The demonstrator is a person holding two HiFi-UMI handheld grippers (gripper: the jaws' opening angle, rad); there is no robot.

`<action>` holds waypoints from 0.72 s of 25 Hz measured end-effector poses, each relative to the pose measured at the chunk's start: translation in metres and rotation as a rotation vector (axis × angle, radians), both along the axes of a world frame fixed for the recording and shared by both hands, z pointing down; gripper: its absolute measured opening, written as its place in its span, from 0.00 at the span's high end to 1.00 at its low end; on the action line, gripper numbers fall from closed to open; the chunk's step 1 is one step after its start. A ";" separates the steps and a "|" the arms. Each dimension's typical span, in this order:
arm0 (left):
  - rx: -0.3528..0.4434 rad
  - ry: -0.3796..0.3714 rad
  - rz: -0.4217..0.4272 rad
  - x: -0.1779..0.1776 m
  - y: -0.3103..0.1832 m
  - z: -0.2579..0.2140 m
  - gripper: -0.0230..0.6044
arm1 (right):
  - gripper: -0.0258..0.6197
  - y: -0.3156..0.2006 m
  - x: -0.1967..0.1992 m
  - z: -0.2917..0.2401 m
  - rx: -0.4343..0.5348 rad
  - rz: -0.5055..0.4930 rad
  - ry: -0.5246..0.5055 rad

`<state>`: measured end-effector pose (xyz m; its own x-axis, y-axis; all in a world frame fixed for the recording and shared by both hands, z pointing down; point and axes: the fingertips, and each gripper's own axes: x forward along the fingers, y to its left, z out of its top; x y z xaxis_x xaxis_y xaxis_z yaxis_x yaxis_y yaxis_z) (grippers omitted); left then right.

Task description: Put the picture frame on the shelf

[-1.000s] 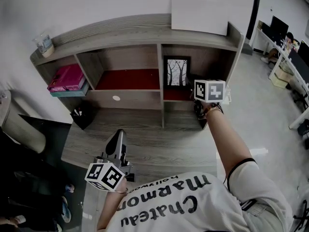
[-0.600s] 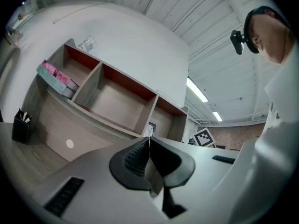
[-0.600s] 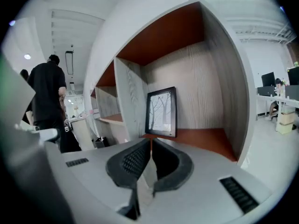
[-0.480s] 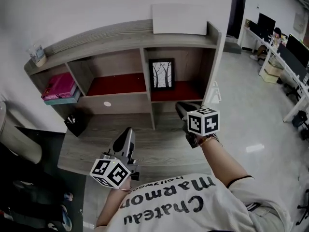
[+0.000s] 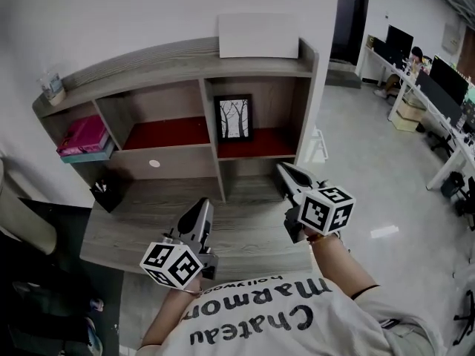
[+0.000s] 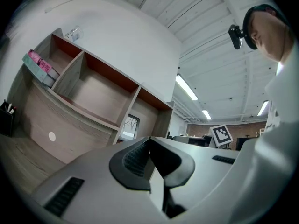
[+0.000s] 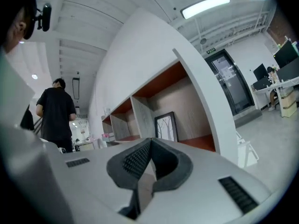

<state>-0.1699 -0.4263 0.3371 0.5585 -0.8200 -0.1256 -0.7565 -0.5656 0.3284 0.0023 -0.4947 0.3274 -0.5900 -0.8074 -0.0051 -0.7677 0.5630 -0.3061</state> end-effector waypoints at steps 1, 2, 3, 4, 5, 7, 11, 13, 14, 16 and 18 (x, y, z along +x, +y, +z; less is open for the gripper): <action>0.000 -0.003 0.003 0.003 0.002 0.000 0.94 | 0.95 0.006 0.002 -0.009 0.032 -0.005 -0.017; 0.000 -0.006 0.005 0.007 0.005 -0.001 0.94 | 0.95 0.012 0.004 -0.016 0.062 -0.012 -0.037; 0.002 -0.009 0.007 0.010 0.009 -0.002 0.94 | 0.95 0.018 0.006 -0.023 0.088 -0.018 -0.056; 0.003 -0.011 0.008 0.013 0.012 -0.003 0.94 | 0.95 0.024 0.008 -0.028 0.111 -0.024 -0.073; 0.006 -0.012 0.007 0.015 0.016 -0.004 0.94 | 0.95 0.030 0.010 -0.032 0.130 -0.030 -0.086; 0.010 -0.015 0.000 0.021 0.026 -0.006 0.94 | 0.95 0.040 0.014 -0.037 0.151 -0.042 -0.102; 0.009 -0.018 -0.012 0.033 0.049 -0.007 0.94 | 0.95 0.062 0.023 -0.036 0.141 -0.062 -0.124; 0.008 -0.013 -0.022 0.038 0.061 -0.006 0.94 | 0.95 0.074 0.028 -0.034 0.135 -0.073 -0.129; 0.006 -0.011 -0.027 0.041 0.066 -0.004 0.94 | 0.95 0.080 0.031 -0.032 0.131 -0.078 -0.131; -0.006 -0.008 -0.038 0.045 0.078 0.002 0.94 | 0.95 0.092 0.036 -0.028 0.120 -0.086 -0.131; -0.023 -0.002 -0.050 0.049 0.091 0.008 0.94 | 0.95 0.103 0.042 -0.023 0.107 -0.089 -0.131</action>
